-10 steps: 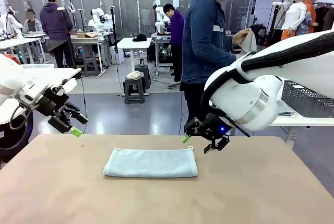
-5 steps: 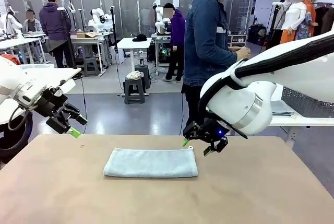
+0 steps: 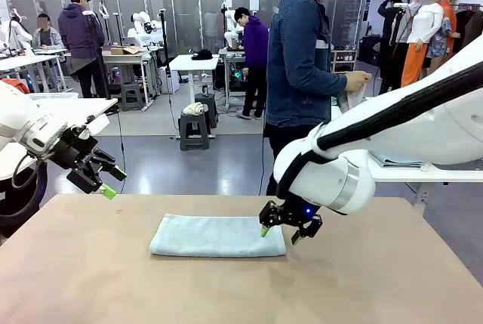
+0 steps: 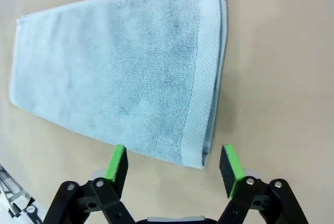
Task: Fold the towels and place them in the basket.
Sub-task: When a person lays out a Towel with hook on the table, fold it in half twice.
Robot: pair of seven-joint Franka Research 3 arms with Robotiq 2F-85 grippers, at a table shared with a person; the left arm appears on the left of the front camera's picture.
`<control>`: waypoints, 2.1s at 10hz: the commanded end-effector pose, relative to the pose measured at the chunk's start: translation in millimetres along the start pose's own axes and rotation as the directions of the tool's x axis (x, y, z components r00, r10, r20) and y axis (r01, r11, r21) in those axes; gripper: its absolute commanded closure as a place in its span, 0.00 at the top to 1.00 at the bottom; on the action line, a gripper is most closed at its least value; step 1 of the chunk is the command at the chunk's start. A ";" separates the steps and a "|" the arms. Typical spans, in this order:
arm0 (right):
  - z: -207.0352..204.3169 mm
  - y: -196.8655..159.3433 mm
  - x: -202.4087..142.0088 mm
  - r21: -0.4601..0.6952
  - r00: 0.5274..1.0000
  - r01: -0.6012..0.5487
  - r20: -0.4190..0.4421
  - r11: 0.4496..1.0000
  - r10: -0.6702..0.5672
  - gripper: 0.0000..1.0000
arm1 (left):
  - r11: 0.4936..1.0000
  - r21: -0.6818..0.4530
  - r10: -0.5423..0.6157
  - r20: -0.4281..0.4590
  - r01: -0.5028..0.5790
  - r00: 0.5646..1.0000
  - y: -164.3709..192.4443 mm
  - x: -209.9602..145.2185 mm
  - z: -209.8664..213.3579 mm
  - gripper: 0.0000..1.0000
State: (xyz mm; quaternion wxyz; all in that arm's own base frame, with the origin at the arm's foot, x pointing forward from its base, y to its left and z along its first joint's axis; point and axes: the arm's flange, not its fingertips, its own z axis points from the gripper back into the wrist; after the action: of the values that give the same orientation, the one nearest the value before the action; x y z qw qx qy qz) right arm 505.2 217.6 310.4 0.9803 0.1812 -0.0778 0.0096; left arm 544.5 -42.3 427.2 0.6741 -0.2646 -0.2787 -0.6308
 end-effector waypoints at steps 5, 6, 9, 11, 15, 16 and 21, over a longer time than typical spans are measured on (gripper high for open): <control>-16.1 38.7 25.7 -0.183 0.998 0.037 0.053 0.982 -0.028 0.86 | 1.000 0.010 0.003 -0.004 -0.003 1.000 -1.4 1.5 1.2 1.00; -18.0 38.6 30.3 -0.182 0.997 0.066 0.056 0.981 -0.057 0.86 | 1.000 0.010 0.003 -0.004 -0.003 1.000 -1.4 1.5 1.2 1.00; -26.7 35.3 45.5 -0.195 0.990 0.130 0.078 0.972 -0.117 0.86 | 1.000 0.010 0.003 -0.004 -0.003 1.000 -1.4 1.5 1.2 1.00; -31.8 33.4 48.1 -0.220 0.988 0.146 0.073 0.965 -0.133 0.86 | 1.000 0.010 0.003 -0.004 -0.003 1.000 -1.4 1.5 1.2 1.00; -36.8 28.9 50.4 -0.239 0.991 0.132 0.056 0.962 -0.123 0.66 | 1.000 0.010 0.003 -0.004 -0.003 1.000 -1.4 1.5 1.2 1.00; -37.5 30.3 50.2 -0.250 0.991 0.131 0.054 0.959 -0.122 0.66 | 1.000 0.010 0.003 -0.004 -0.003 1.000 -1.4 1.5 1.2 1.00; -41.3 34.2 51.4 -0.298 0.993 0.122 0.048 0.947 -0.112 0.47 | 1.000 0.010 0.003 -0.004 -0.003 1.000 -1.4 1.5 1.2 1.00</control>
State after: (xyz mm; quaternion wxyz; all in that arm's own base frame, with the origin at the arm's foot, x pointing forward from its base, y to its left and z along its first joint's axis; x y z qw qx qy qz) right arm 554.0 253.5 294.2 0.9943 0.0575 -0.0784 -0.0446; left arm 544.5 -42.4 427.3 0.6740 -0.2646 -0.2788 -0.6309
